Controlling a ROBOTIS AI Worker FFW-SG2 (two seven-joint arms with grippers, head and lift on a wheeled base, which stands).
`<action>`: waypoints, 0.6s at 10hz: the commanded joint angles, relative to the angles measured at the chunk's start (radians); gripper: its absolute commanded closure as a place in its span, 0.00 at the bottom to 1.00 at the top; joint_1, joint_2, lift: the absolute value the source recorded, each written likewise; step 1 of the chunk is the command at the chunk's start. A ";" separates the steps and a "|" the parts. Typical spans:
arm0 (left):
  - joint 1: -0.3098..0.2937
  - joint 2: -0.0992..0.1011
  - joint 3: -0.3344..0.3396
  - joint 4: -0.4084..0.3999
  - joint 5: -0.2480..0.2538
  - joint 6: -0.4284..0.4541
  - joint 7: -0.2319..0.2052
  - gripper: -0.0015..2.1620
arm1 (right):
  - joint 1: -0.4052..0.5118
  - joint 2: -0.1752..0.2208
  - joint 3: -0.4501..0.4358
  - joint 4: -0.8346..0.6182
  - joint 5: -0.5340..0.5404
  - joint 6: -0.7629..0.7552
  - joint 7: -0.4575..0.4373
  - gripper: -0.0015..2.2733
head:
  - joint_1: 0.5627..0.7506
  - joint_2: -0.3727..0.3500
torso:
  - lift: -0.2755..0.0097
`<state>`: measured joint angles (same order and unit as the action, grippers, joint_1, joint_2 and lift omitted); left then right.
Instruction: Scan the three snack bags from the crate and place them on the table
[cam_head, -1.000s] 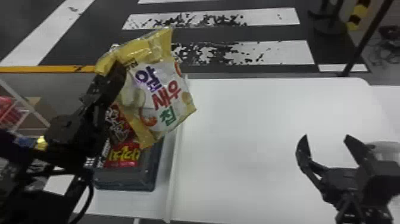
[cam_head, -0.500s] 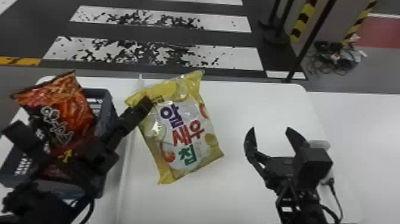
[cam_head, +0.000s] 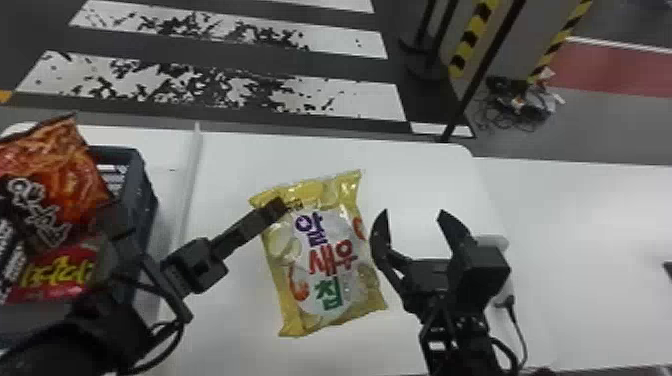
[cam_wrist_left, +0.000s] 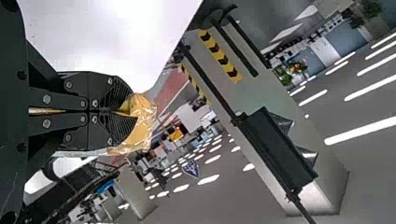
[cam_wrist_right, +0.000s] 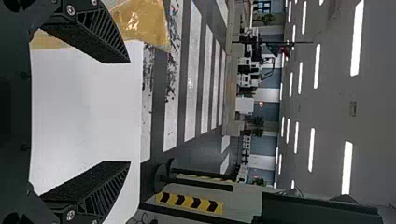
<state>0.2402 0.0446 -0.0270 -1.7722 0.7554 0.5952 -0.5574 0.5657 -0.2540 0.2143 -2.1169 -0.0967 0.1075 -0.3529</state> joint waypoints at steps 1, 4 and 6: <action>-0.088 -0.029 -0.048 0.151 -0.028 -0.041 -0.002 0.90 | -0.001 -0.002 0.001 -0.005 0.000 -0.001 0.000 0.05 | 0.70 0.21 | 0.75; -0.206 -0.047 -0.120 0.364 -0.080 -0.160 0.008 0.90 | 0.000 -0.008 -0.003 -0.008 -0.006 -0.004 -0.001 0.05 | 0.70 0.17 | 0.75; -0.262 -0.047 -0.174 0.479 -0.131 -0.246 0.028 0.86 | 0.002 -0.011 -0.003 -0.008 -0.008 -0.013 -0.006 0.05 | 0.70 0.15 | 0.75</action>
<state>-0.0059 0.0014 -0.1846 -1.3270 0.6404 0.3774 -0.5305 0.5673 -0.2640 0.2117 -2.1248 -0.1043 0.0964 -0.3591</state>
